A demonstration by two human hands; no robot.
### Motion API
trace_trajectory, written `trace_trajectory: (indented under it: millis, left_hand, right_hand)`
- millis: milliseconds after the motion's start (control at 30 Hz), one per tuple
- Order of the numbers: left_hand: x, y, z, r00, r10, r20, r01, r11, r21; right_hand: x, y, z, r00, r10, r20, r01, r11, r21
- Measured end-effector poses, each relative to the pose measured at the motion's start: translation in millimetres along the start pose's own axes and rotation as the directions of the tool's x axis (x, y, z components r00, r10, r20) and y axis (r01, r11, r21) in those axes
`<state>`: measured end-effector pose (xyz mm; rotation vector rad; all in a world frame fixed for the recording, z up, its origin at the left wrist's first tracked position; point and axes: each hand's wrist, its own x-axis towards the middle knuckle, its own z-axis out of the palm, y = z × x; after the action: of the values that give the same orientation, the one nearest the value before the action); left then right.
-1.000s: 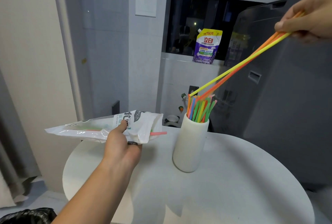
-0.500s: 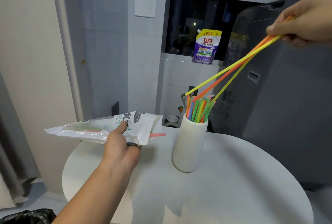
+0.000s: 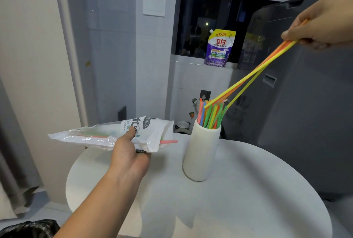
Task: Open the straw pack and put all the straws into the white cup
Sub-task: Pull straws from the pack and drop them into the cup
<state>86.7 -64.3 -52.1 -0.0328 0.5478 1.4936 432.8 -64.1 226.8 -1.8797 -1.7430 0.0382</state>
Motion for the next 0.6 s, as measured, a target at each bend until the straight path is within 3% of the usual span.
trace_trajectory:
  millis: [133,333,600]
  left_hand:
    - [0,1,0,1.000,-0.002,0.008,0.002,1.000,0.002]
    - [0,0,-1,1.000,0.002,0.026,-0.002,1.000,0.012]
    - [0,0,0,1.000,0.001,0.027,-0.002,1.000,0.021]
  right_hand:
    - [-6,-6,-3,1.000,0.005,0.026,-0.004,1.000,-0.024]
    - [-14,-30,6,0.998,-0.035,-0.044,0.030,0.995,-0.097]
    - [-31,-76,31,0.994,-0.112,0.019,0.114,0.975,-0.189]
